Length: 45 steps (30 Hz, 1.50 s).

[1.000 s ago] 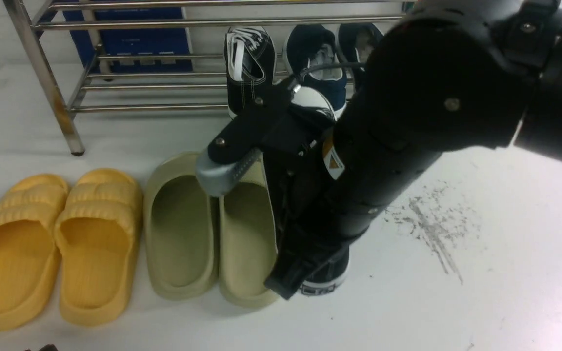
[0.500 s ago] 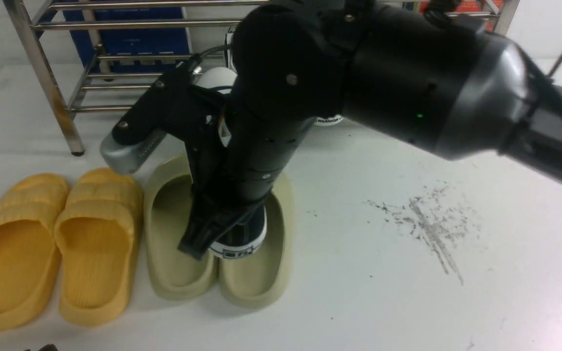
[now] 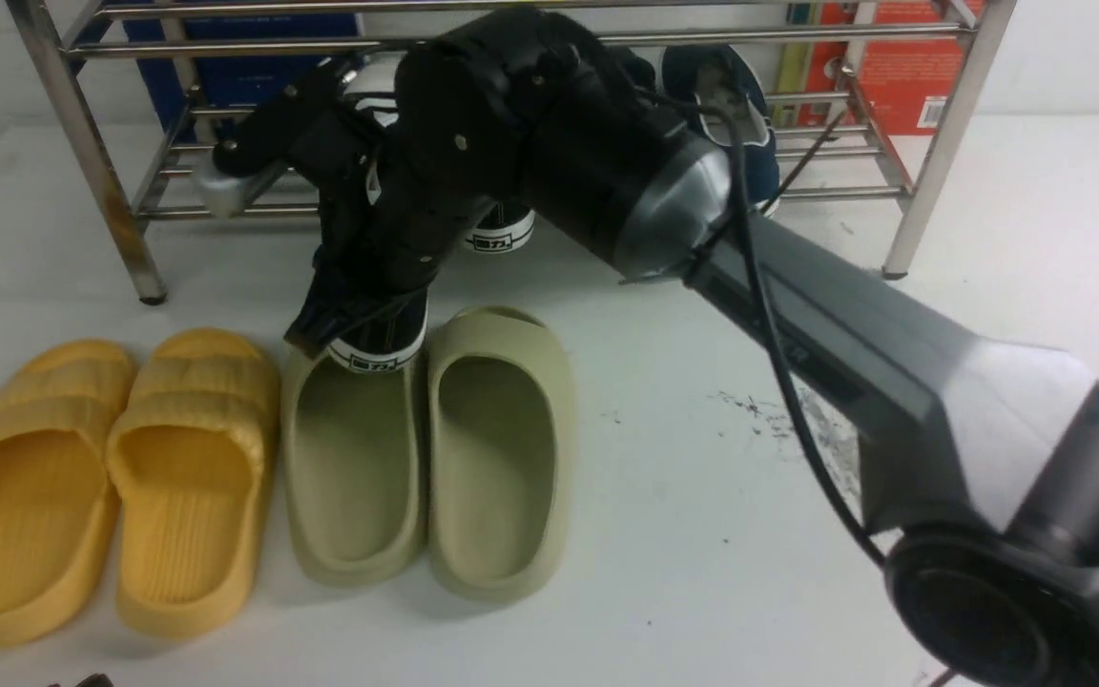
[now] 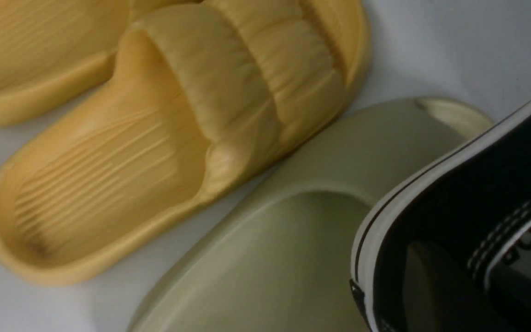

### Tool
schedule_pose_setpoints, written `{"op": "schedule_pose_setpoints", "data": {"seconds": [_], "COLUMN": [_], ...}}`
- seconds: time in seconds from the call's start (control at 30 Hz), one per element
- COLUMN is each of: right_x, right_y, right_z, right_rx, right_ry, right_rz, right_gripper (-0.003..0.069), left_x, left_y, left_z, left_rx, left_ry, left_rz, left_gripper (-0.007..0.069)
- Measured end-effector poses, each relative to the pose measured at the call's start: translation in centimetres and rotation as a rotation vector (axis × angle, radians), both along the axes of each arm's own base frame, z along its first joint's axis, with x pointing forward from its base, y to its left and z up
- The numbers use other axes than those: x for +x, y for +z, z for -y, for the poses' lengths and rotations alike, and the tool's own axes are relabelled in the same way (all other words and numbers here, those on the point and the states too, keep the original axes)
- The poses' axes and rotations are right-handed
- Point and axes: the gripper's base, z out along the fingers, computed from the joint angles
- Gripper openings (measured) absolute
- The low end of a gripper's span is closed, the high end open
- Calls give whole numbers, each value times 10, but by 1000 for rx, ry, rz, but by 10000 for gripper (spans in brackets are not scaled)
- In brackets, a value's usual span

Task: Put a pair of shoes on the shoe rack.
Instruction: Use the right arm to put a shoe into the shoe rack

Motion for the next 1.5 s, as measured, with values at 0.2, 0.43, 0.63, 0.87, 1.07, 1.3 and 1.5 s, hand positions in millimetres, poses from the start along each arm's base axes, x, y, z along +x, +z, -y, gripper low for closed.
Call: {"op": "schedule_pose_setpoints", "data": {"seconds": [0.2, 0.43, 0.63, 0.87, 1.07, 1.3, 1.5], "right_x": [15, 27, 24, 7, 8, 18, 37], "right_y": [-5, -12, -14, -8, 5, 11, 4], "right_z": [-1, -4, -6, -6, -7, -3, 2], "right_rx": [64, 109, 102, 45, 89, 142, 197], "right_ry": [-25, -9, 21, 66, 86, 60, 12], "right_rz": [45, 138, 115, 23, 100, 155, 204], "right_gripper": [33, 33, 33, 33, 34, 34, 35], "left_x": [0, 0, 0, 0, 0, 0, 0], "left_y": [0, 0, 0, 0, 0, 0, 0], "left_z": [0, 0, 0, 0, 0, 0, 0], "left_rx": [0, 0, 0, 0, 0, 0, 0], "left_ry": [0, 0, 0, 0, 0, 0, 0], "left_rz": [0, 0, 0, 0, 0, 0, 0], "left_gripper": [239, 239, 239, 239, 239, 239, 239]}}
